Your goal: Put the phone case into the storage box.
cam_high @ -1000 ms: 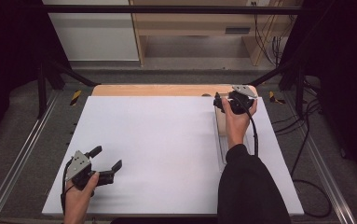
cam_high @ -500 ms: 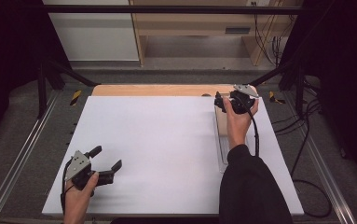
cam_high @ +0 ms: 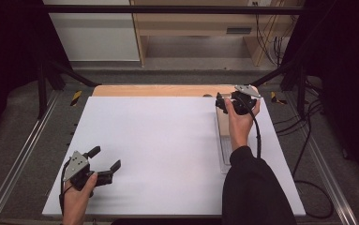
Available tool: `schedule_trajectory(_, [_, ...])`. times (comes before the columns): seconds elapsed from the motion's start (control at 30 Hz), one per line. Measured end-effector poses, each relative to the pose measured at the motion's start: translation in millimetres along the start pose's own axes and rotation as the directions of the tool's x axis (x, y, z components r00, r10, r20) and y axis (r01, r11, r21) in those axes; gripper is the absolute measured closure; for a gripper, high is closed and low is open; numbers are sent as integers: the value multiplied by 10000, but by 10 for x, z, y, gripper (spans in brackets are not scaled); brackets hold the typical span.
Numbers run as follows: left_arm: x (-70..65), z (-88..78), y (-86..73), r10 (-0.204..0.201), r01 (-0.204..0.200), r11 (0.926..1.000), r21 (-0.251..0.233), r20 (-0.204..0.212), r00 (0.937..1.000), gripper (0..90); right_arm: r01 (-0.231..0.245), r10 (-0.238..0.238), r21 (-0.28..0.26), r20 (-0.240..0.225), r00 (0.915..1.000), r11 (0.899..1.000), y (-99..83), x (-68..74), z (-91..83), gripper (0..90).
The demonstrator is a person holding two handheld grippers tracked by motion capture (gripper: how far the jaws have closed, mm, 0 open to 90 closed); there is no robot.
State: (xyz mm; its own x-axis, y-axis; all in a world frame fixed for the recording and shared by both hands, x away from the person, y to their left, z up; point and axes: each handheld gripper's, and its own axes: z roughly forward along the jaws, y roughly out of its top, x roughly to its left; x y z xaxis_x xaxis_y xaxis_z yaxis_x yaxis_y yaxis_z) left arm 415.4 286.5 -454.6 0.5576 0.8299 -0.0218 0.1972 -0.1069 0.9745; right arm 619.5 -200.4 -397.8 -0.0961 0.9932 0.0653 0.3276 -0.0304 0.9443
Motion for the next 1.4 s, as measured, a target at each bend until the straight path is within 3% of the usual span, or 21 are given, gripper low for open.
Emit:
schedule_trajectory(0.57, [45, -28, 2, 14, -14, 10000, -23, -99, 9999, 34, 54, -53, 28, -255, 9997, 10000, 37, 3, -110, 39])
schedule_trajectory(1.4, [120, -80, 9, 378, -379, 9993, -52, -143, 9992, 27, 68, -64, 37, -890, 9960, 10000, 145, 25, -311, 42])
